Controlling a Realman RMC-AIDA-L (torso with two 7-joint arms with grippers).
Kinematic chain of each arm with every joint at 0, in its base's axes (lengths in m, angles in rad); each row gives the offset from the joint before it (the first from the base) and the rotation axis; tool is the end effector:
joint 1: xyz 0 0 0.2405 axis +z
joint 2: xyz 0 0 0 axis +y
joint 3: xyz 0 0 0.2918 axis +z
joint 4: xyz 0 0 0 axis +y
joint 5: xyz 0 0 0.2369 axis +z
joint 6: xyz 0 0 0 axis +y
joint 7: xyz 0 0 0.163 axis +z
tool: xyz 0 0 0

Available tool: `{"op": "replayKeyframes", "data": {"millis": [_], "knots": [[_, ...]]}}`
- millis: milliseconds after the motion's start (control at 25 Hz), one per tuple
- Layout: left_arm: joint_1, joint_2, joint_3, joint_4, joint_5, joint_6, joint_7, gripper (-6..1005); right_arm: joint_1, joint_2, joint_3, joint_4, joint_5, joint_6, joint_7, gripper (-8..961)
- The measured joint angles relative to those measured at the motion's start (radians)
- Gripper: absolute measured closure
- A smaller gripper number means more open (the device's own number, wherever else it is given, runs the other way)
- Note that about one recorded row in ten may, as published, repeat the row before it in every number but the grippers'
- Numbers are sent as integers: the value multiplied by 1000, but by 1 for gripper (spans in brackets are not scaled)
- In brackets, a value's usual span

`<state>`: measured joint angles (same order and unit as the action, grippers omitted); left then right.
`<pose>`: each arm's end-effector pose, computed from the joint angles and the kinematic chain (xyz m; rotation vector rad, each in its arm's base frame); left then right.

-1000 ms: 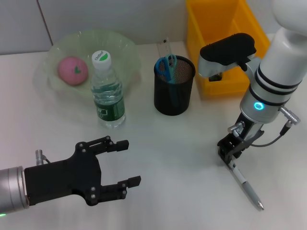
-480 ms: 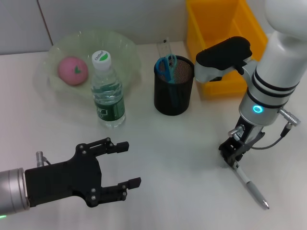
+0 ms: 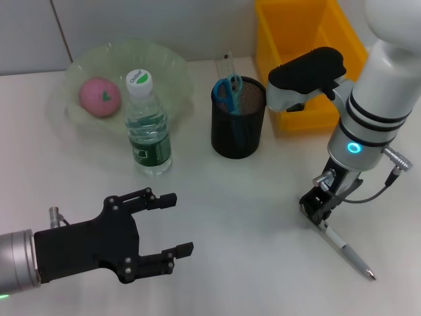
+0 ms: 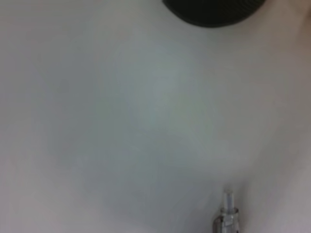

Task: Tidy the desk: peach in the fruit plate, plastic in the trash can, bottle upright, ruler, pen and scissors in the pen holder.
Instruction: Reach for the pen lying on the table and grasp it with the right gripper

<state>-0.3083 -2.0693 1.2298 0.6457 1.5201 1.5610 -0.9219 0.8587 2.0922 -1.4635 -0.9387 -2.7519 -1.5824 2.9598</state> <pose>-0.2930 0.2989 -0.0784 -2.7946 -0.0899 -0.8720 0.2157 0.4130 -0.0786 -2.2877 1.3400 -0.8804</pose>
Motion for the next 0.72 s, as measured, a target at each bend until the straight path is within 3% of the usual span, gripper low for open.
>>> {"op": "replayKeyframes", "data": {"millis": [320,720], "knots": [[0,0,-4,0,0,4,0,234,-15,-1,5,-33,0,-1,-1,850],[-2,0,-6,5,0,8,-8,234,-108,-6,41,-290,1,-27,-3,863]]}}
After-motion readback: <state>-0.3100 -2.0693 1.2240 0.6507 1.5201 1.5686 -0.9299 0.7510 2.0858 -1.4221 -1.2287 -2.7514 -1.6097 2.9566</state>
